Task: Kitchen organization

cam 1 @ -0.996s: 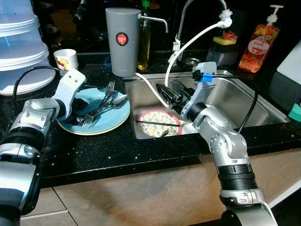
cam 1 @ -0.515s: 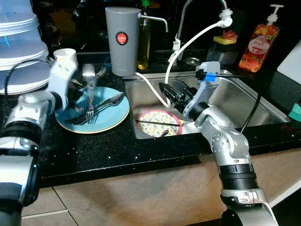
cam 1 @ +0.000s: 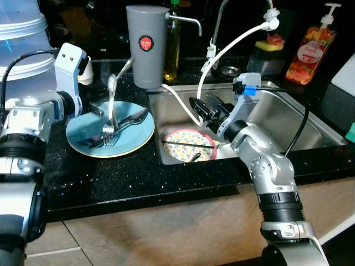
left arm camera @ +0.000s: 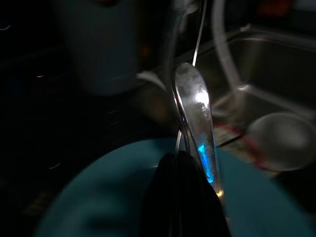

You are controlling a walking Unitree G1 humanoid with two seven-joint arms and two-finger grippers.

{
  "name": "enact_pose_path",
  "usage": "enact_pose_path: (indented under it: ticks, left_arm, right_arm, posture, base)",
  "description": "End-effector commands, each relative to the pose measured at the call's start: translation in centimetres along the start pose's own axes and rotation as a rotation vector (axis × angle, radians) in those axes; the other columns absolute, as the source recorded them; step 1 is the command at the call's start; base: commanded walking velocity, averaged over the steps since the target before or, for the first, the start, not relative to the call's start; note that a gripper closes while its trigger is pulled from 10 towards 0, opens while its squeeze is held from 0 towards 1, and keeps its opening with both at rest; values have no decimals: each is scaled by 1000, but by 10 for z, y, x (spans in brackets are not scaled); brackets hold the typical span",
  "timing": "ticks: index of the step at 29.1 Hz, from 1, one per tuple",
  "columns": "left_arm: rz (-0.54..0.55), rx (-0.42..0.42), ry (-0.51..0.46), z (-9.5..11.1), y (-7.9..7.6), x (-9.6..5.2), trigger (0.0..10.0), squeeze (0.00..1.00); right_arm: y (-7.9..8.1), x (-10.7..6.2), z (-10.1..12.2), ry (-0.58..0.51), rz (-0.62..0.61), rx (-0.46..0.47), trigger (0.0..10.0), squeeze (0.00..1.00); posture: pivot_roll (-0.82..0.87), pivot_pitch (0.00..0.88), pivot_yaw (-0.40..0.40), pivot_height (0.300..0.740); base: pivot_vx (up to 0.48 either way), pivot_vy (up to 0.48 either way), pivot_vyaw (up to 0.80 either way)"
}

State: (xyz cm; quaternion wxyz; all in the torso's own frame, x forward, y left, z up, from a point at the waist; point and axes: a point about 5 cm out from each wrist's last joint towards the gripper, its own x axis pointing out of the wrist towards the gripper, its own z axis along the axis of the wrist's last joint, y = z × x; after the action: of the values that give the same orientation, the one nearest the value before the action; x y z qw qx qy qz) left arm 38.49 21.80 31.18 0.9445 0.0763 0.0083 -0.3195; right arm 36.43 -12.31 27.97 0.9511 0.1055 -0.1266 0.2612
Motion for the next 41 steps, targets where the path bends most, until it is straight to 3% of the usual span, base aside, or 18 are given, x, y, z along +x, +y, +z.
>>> enact_pose_path:
  ticks: [1,2,4,8,10,13,22,23,24,33,41]
  left_arm:
    - [-87,-11,-129,14,-14,1,0,0]
    - [-87,-11,-129,14,-14,1,0,0]
    - [-184,-43,-364,32,-33,-3,0,0]
    - [-182,-101,-443,36,-39,-3,0,0]
    - [-193,-149,-480,29,-50,-3,0,0]
    - [-225,-210,-470,14,-64,-3,0,0]
    - [-218,-161,-354,-6,-78,0,0,0]
    - [-222,-164,-353,-7,-79,0,0,0]
    - [-224,-167,-352,-7,-80,1,0,0]
    - [-232,-162,-329,-8,-86,3,0,0]
    - [-245,-165,-319,-10,-91,4,0,0]
  right_arm:
    - [1,2,7,-19,10,8,10000,0]
    - [1,2,7,-19,10,8,10000,0]
    - [1,2,11,-45,5,16,10000,0]
    - [3,3,15,-80,2,21,10000,0]
    - [6,6,22,-137,-6,44,10000,0]
    - [14,10,24,-162,12,67,10000,0]
    - [27,15,23,-180,53,109,10000,0]
    - [29,16,23,-183,57,118,10000,188]
    - [30,17,23,-187,61,129,10000,1000]
    - [42,17,26,-206,128,271,10000,1000]
    - [61,14,28,-188,285,374,10000,1000]
  posture:
    - [-42,91,-20,740]
    - [-42,91,-20,740]
    - [-39,90,-22,740]
    - [-38,89,-23,740]
    - [-37,85,-26,740]
    - [-36,81,-28,740]
    - [-33,81,-25,740]
    - [-32,80,-22,740]
    - [-30,79,-20,740]
    - [-33,78,-14,740]
    - [-31,67,-16,740]
  base:
    - [0,0,0]
    - [0,0,0]
    - [0,0,0]
    - [0,0,0]
    - [0,0,0]
    - [0,0,0]
    - [0,0,0]
    - [0,0,0]
    - [0,0,0]
    - [0,0,0]
    - [0,0,0]
